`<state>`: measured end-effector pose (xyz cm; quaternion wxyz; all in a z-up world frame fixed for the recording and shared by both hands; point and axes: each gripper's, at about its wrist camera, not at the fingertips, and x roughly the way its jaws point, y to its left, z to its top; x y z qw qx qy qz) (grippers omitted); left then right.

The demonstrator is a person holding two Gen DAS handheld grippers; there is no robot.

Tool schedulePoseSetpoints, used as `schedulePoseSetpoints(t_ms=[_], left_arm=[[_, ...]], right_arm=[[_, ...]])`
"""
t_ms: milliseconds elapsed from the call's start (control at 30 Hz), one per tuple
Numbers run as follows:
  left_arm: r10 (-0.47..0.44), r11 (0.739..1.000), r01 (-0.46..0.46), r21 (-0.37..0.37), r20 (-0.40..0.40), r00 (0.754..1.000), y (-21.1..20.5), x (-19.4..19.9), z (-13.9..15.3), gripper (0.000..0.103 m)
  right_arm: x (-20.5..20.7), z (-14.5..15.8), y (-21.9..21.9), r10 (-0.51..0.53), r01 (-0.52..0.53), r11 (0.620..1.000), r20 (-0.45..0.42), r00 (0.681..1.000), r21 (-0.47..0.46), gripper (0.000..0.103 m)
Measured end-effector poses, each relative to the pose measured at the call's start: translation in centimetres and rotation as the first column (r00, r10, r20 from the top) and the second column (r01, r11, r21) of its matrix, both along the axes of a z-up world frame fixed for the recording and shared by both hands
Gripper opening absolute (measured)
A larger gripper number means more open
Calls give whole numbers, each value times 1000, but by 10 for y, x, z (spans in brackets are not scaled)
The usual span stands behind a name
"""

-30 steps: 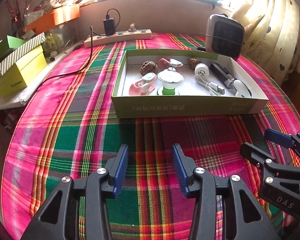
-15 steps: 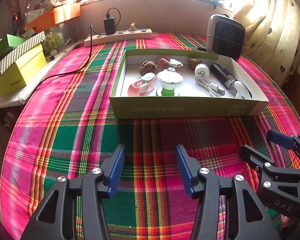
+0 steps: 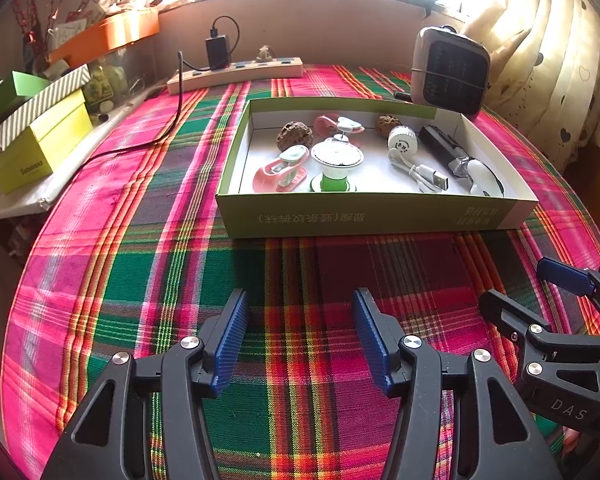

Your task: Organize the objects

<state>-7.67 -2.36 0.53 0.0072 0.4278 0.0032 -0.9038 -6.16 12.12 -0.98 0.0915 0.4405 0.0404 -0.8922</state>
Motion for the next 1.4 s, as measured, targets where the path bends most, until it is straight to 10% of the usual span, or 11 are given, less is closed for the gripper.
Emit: schedulePoseSetpoints(t_ms=[1400], left_arm=[[0,1000,0,1,1,1000,-1,0,1,53]], right_arm=[[0,0,-1,0,0,1000,1,1000,-1,83]])
